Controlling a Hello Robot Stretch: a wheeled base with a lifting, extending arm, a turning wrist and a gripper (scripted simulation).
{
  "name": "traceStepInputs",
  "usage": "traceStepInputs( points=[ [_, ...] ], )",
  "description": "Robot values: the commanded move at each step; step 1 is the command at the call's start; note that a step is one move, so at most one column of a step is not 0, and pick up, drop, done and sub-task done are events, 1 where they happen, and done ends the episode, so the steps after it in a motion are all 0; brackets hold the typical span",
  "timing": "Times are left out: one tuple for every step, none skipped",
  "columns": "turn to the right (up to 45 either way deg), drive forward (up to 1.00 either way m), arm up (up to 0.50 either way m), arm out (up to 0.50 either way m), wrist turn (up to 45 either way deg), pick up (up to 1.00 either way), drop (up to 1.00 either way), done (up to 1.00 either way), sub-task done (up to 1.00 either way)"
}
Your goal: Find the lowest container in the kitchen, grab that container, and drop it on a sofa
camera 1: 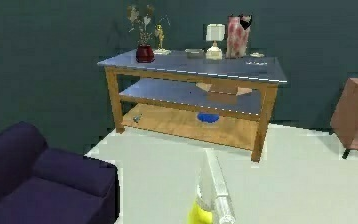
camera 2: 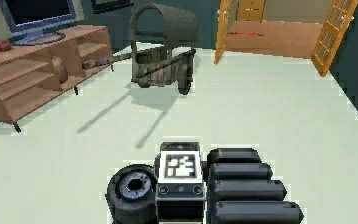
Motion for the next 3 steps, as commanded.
traceStepInputs(
  points=[
    [45.0, 0.00, 0.00, 0.00, 0.0, 0.00, 0.00, 0.00, 0.00],
    [45.0, 0.00, 0.00, 0.00, 0.0, 0.00, 0.00, 0.00, 0.00],
    [45.0, 0.00, 0.00, 0.00, 0.0, 0.00, 0.00, 0.00, 0.00]
  ],
)
